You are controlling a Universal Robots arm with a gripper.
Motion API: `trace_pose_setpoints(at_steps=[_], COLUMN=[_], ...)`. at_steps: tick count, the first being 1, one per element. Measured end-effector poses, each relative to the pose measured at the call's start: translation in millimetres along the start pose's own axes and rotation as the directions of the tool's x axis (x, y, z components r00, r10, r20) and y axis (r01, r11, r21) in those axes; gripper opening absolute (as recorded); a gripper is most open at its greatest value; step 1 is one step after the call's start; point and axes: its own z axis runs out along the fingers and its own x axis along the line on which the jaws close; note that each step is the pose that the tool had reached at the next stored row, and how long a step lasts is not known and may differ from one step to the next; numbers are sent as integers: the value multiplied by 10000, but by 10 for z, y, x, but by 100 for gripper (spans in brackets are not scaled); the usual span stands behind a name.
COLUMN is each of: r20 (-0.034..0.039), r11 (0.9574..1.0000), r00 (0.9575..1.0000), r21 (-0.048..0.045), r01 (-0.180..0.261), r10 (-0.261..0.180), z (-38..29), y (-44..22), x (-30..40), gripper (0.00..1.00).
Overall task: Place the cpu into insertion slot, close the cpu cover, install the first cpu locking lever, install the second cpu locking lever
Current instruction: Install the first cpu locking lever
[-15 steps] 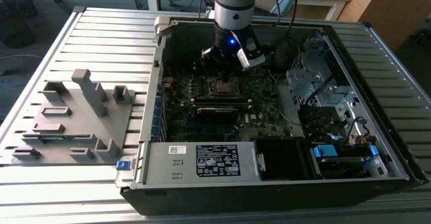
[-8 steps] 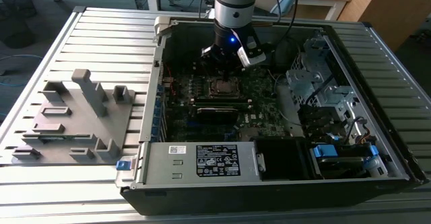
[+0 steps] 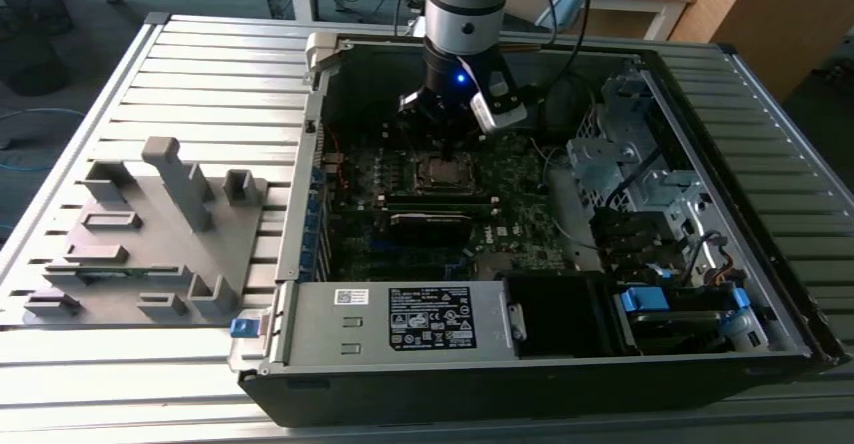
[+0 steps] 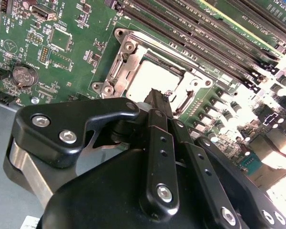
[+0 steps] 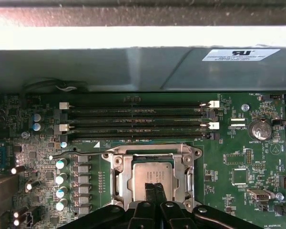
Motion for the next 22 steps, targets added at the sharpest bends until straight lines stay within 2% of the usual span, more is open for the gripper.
trace_pose_setpoints(at_steps=[8, 14, 22], r20=[0, 0, 1], r11=[10000, 10000, 10000], r00=[10000, 10000, 10000], r21=[0, 1, -3], r01=[0, 0, 0], r10=[0, 0, 0], z=[-19, -70, -106], y=[0, 1, 2], x=[0, -2, -3], gripper=[10, 10, 10])
